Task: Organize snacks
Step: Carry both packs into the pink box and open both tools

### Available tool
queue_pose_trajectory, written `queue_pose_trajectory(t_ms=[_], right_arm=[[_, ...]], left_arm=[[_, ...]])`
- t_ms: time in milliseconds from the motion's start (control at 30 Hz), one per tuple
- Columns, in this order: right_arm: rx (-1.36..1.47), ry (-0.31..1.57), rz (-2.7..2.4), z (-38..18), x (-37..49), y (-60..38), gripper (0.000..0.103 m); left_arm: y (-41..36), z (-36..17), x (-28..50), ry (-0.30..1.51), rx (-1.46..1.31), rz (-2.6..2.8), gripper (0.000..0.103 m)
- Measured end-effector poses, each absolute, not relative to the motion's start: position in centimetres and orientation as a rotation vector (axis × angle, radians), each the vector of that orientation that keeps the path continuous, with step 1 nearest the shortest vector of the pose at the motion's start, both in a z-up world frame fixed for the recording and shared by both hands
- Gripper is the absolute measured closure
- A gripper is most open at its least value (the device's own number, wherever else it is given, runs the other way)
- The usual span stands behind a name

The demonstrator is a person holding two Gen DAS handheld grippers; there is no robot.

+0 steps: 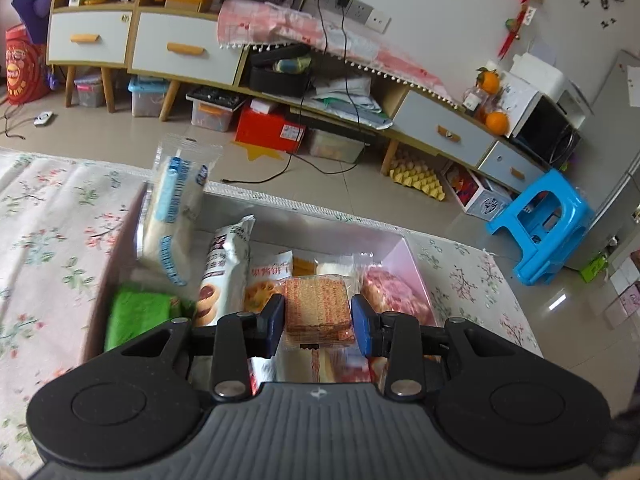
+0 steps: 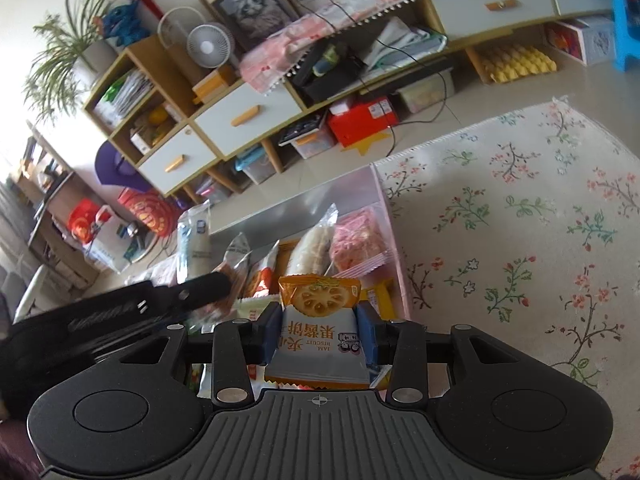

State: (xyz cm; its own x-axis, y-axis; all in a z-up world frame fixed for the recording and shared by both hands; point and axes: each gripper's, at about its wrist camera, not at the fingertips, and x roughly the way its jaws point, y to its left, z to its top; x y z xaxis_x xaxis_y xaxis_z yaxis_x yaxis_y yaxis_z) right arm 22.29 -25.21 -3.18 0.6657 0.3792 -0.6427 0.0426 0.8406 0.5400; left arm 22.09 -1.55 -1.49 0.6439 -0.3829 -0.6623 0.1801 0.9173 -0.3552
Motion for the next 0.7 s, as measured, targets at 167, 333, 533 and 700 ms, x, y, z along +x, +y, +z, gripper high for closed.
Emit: queue_pose_trajectory(t_ms=[167, 333, 533, 700], right_arm=[[0.559, 0.826, 0.198, -3.5, 22.8, -25.1, 0.064], [0.558, 0.823, 0.199, -3.6, 23.1, -25.2, 0.063], [0.579, 0.821, 0.219, -3.6, 22.9, -25.4, 0.057], [0.582, 0.804, 0.228, -2.9, 22.5, -25.6, 0.049]], left_arm=[[-2.3, -2.2, 23.0, 0.818, -0.247, -0.316, 0.07], [-2.3, -2.6, 23.5, 0.816, -0.231, -0.306, 0.07], [-2.1, -2.4, 23.5, 0.803, -0.234, -0.287, 0.06], [-1.9, -1.8, 23.0, 0.797, -0.225, -0.281, 0.05]])
